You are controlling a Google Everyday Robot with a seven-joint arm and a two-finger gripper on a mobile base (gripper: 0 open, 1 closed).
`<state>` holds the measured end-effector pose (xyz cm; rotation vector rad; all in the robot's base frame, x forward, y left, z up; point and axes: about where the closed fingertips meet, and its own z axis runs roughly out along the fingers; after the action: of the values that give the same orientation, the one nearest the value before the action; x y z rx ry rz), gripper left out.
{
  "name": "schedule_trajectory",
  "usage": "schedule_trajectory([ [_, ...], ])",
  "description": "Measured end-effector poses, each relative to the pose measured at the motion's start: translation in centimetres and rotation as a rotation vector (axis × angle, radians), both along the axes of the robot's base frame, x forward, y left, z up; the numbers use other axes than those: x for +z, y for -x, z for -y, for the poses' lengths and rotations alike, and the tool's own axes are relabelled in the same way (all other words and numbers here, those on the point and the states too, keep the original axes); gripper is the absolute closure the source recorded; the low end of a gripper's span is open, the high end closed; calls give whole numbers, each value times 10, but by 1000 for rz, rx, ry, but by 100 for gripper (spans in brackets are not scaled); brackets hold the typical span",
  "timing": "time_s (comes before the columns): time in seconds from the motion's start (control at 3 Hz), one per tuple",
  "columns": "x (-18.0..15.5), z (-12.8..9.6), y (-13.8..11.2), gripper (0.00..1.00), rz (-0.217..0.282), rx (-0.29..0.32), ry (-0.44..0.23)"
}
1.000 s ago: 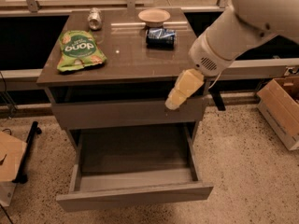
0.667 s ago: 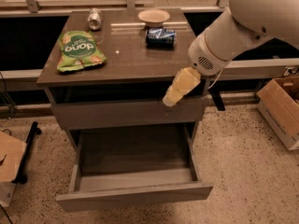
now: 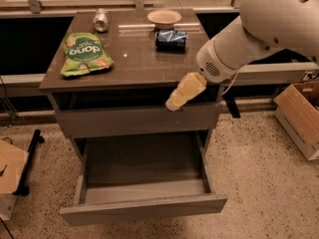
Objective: Place green rice chip bag into middle drawer
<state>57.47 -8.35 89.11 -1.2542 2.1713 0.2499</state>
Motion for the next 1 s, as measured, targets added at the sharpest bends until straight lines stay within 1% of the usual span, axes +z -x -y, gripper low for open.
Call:
schedule_trajectory([
  [0.33,-4,-34,-33,0,17,-57,-121],
  [0.67,-2,-71,-69,0,36,-64,-217],
  [1.0,5,-119,-107,0,54,-4,-290],
])
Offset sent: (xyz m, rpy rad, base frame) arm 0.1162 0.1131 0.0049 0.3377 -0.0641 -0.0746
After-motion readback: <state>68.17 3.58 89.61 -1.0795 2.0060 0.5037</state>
